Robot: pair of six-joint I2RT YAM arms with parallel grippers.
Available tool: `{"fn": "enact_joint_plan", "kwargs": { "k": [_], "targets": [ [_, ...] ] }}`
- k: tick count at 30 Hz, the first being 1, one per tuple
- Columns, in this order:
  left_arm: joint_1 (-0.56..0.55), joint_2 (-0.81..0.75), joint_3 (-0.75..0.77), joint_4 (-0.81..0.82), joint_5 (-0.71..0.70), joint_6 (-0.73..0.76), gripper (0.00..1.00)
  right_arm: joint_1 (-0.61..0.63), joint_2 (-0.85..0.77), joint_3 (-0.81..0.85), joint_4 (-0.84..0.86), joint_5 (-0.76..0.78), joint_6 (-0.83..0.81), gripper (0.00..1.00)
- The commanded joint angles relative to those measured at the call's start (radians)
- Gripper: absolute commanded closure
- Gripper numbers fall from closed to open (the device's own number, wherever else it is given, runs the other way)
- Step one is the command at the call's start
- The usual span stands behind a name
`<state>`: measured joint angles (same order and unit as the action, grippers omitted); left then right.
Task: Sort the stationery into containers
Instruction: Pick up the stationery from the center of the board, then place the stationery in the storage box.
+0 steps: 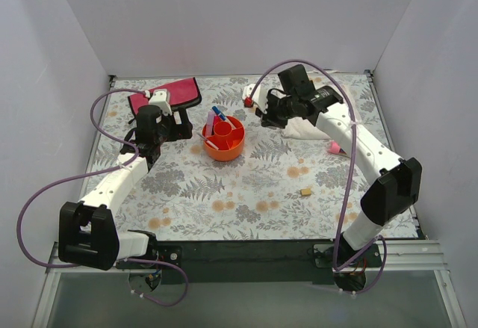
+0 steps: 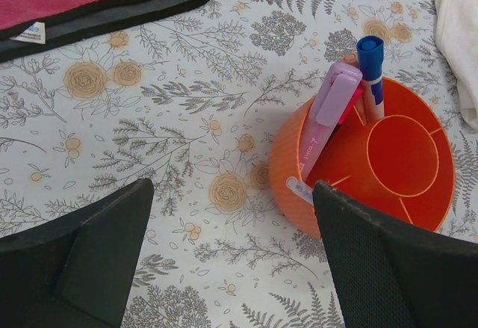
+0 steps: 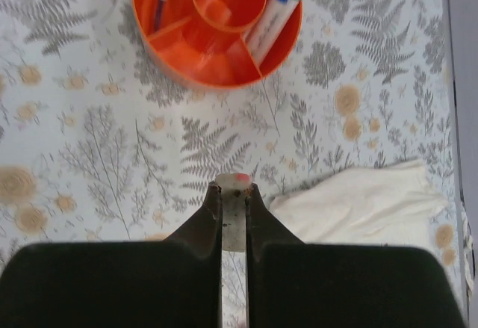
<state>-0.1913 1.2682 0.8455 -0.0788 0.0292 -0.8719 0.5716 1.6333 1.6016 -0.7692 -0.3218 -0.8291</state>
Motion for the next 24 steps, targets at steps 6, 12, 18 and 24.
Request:
{"fn": "enact_joint_plan", "kwargs": {
  "k": [6,12,18,24],
  "targets": [
    [0.007,-0.02,0.017,-0.019,-0.009,-0.007,0.14,0.002,0.212,0.221,0.083,-0.321,0.298,0.99],
    [0.012,-0.029,0.017,-0.03,-0.014,-0.001,0.14,0.004,0.31,0.288,0.102,-0.384,0.331,0.99],
    [0.027,-0.021,0.015,-0.035,-0.015,0.005,0.14,0.005,0.365,0.331,0.116,-0.413,0.35,0.99],
    [0.036,-0.01,0.017,-0.039,-0.008,0.005,0.14,0.023,0.407,0.356,0.145,-0.445,0.378,0.99]
  ]
}}
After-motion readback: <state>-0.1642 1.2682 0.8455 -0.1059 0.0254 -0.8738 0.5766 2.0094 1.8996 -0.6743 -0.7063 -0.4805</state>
